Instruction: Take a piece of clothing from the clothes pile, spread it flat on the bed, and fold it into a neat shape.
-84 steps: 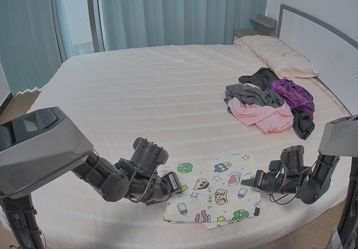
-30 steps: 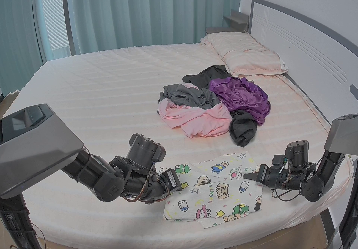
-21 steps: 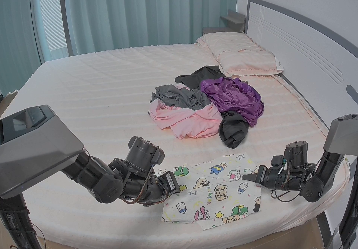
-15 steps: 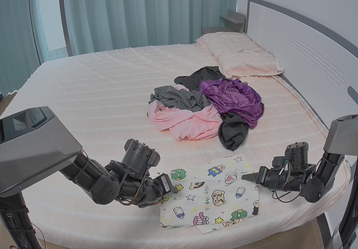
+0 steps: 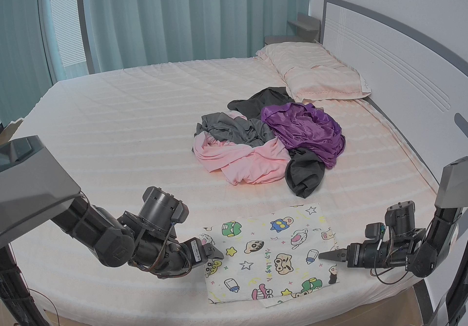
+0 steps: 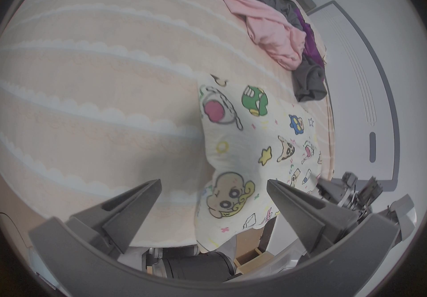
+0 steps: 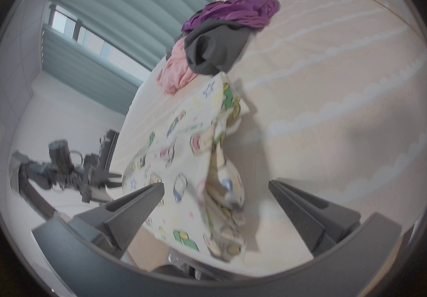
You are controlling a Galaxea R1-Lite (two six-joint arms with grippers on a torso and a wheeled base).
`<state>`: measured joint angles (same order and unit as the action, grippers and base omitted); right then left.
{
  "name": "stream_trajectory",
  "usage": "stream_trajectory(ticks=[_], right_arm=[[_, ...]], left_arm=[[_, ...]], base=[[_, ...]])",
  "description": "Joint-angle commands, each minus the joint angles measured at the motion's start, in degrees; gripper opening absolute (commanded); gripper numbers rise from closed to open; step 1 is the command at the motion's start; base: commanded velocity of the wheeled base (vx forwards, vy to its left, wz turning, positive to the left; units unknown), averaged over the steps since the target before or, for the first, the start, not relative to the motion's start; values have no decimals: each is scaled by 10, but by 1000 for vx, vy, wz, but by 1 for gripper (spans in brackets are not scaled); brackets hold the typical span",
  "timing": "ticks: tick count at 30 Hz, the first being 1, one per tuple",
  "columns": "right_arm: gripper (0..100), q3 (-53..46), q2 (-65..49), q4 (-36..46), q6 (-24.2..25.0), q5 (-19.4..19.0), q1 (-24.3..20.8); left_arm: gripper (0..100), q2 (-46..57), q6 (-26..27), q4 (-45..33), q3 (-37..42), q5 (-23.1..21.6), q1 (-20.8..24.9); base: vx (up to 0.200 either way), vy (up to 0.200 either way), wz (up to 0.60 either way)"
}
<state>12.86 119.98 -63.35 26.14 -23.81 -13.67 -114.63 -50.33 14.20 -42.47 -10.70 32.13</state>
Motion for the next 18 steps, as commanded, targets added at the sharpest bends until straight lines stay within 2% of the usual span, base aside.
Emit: stream_trajectory(ticks=[1,11,12,18], right_arm=[[100,-32,-10,0,-17,-14,-1],[100,-53,-4,1,-34,-21,-21],[0,-56,-3,2,-36,-21,-22],[0,-73,-6,7,-58,-20,-17]], left_arm=[[100,27,2,-5,-2,-4,-9],[100,22,1,-5,-6,-5,-9],[100,23,1,-5,-7,-5,-9],[100,23,1,-5,-9,-2,-9]], base=[[0,0,0],[0,0,0],[0,0,0],[0,0,0]])
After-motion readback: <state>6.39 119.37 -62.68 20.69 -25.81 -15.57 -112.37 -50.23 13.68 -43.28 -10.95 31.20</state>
